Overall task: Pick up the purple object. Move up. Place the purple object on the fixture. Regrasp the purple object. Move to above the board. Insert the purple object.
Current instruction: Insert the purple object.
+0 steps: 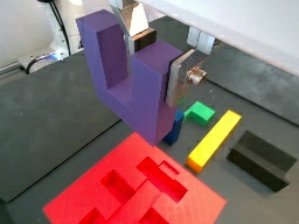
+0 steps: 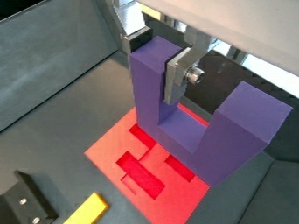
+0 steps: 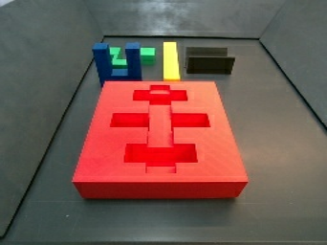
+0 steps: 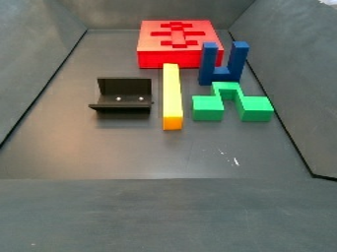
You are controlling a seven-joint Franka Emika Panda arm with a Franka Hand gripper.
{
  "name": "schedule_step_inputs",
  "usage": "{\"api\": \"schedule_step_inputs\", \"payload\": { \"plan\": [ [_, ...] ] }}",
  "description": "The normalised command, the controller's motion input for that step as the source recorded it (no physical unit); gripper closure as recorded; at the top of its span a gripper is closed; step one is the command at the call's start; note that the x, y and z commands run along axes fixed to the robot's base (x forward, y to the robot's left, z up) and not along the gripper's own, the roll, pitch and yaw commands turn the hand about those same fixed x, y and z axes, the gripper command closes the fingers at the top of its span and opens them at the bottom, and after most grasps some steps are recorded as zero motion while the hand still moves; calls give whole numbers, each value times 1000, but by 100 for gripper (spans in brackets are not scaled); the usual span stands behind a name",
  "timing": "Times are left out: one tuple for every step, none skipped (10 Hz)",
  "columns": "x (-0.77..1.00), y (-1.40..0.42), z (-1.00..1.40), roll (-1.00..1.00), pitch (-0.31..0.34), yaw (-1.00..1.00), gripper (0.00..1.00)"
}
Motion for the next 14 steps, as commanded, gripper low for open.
{"api": "schedule_step_inputs", "payload": {
  "plan": [
    [20, -60, -89, -39, -43, 0, 100],
    [186, -274, -309, -67, -107, 0, 100],
    [309, -597, -474, 0, -130, 0, 100],
    [449, -651, -603, 0, -166, 31, 100],
    [466, -651, -660, 0, -189, 60, 100],
    [517, -686, -674, 0, -163, 60, 100],
    [563, -754, -694, 37, -139, 77, 100],
    [554, -720, -726, 96, -123, 134, 100],
    [557, -669, -749, 129, -109, 154, 100],
    [554, -666, -723, 130, -110, 154, 100],
    [549, -620, -637, 150, -66, 114, 100],
    [540, -543, -600, 157, -30, 77, 100],
    [554, -526, -560, 176, -26, 86, 100],
    [434, -289, -223, 199, 0, 0, 100]
  ]
}}
